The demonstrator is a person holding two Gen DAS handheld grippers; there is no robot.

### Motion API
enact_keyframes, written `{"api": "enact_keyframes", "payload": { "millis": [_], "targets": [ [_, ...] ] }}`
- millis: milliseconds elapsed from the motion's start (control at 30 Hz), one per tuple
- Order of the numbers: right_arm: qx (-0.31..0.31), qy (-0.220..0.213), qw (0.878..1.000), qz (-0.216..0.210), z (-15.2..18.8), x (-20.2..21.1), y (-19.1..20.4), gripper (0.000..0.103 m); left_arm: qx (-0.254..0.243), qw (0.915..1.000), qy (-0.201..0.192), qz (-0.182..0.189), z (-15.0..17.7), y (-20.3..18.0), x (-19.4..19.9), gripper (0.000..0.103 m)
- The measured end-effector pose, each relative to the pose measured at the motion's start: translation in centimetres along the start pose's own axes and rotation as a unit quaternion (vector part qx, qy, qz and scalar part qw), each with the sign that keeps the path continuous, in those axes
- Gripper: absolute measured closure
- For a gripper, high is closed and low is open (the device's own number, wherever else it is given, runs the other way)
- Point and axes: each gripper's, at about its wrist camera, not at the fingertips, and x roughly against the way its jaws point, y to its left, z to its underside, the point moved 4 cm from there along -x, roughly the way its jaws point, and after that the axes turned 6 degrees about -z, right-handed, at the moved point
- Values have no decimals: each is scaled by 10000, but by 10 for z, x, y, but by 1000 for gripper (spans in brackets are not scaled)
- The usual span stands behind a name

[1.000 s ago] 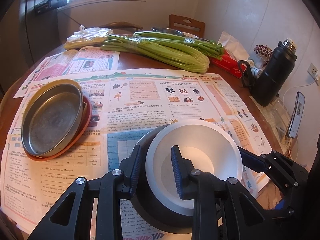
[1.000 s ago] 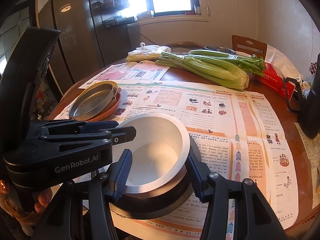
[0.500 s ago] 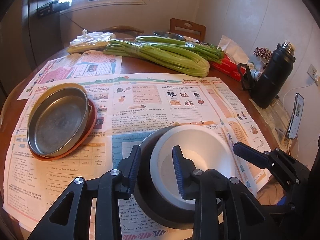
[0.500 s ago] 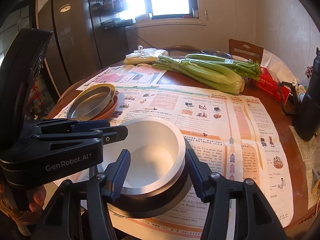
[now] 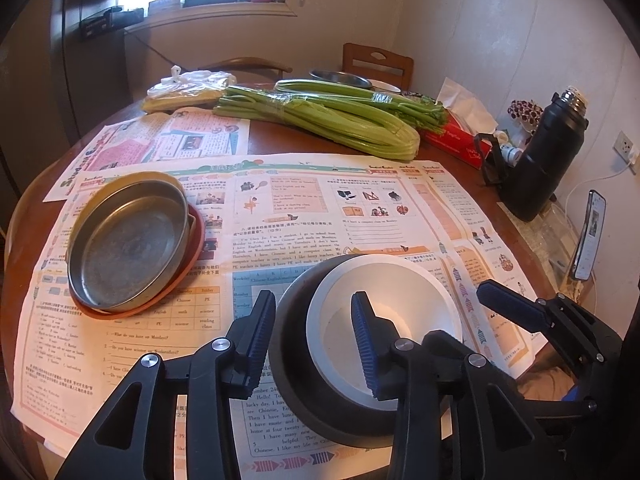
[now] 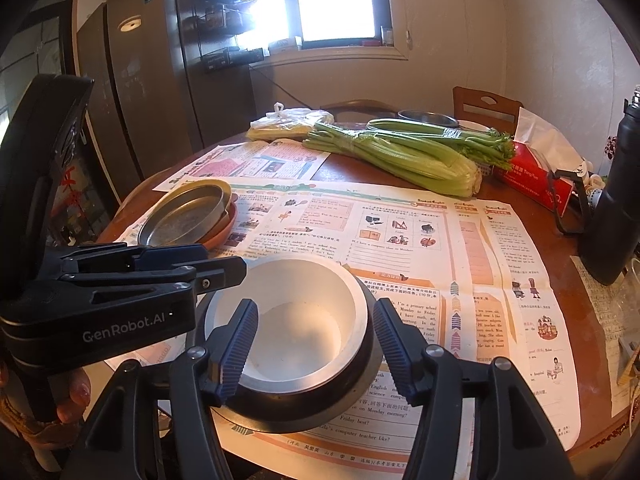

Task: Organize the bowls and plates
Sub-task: 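Grasp the rim of the dark steel bowl with the left gripper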

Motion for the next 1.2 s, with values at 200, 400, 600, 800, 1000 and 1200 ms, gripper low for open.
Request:
{"api": "enact_keyframes", "payload": {
  "millis": [200,400,600,800,1000,1200],
  "targets": [
    [-40,-64,10000,17,-1,4,-1,40,21,10000,-19,-30,0,3,3,60],
    [-89,-110,9999,81,-1,8,-5,39,-9,10000,-23,-45,1,2,3,59],
    [-167,-142,9997,123,-2,9,-11,37,-43,10000,-4,-44,2,0,1,59],
    [-323,-108,9993,135,0,6,-19,37,-137,9999,0,-66,3,-4,-1,58],
    [-546,-62,9984,119,3,3,-31,37,-266,9995,-25,-151,4,-9,-4,54],
    [-708,26,9974,89,6,-4,-38,37,-286,9994,57,-183,6,-10,-12,53]
  ]
}}
